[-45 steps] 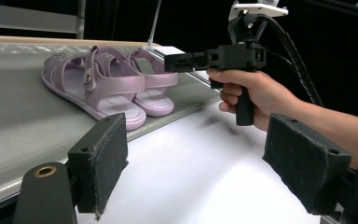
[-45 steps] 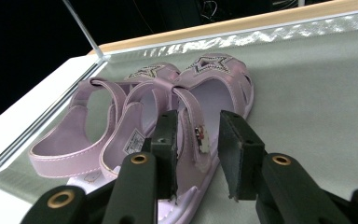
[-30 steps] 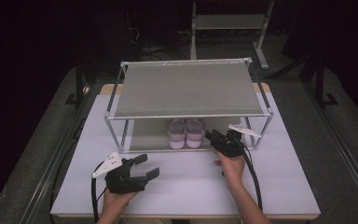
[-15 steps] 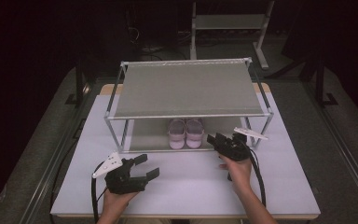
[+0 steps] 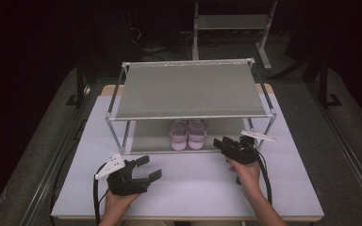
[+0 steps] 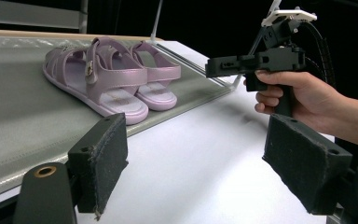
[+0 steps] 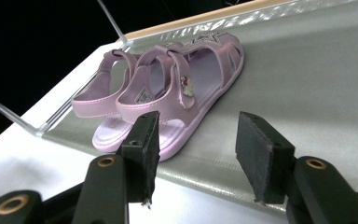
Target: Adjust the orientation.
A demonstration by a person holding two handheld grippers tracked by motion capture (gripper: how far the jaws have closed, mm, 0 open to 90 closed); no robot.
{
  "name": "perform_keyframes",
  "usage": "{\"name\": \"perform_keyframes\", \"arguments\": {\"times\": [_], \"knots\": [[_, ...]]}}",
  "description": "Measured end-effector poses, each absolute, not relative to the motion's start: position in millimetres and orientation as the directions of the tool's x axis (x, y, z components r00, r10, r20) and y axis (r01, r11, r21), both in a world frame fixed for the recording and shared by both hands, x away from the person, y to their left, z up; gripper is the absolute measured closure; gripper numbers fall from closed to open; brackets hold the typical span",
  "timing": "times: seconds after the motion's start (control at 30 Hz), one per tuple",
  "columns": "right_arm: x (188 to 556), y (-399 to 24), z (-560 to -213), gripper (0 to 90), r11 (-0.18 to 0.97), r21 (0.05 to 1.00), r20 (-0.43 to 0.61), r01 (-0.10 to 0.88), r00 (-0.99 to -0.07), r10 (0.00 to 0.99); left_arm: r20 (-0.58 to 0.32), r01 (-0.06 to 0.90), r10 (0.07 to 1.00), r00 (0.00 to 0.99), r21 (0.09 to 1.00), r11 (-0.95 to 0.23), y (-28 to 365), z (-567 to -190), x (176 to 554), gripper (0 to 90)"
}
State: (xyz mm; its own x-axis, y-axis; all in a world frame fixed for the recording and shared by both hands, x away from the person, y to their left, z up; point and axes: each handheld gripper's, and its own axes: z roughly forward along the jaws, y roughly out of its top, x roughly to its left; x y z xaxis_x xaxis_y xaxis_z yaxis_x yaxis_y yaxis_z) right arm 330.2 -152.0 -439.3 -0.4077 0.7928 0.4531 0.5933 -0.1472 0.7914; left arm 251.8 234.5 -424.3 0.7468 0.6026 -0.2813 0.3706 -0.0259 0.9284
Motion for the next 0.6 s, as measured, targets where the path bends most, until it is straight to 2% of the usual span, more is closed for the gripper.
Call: {"name": "perform_keyframes", "arguments": {"times": [0.23,0.6], "knots": [[324,-157,-438,48.7,-0.152,0.793,0.462,0.590,-0.418,0.783,-0.280,0.369,0.602,0.748,0.929,-0.027,235,-425,250,21.2],[313,-168,-440,43.2,-0.126,0.791,0.452,0.599,-0.434,0.780,-0.280,0.370,0.603,0.747,0.929,-0.027,235,-425,251,21.2]]}}
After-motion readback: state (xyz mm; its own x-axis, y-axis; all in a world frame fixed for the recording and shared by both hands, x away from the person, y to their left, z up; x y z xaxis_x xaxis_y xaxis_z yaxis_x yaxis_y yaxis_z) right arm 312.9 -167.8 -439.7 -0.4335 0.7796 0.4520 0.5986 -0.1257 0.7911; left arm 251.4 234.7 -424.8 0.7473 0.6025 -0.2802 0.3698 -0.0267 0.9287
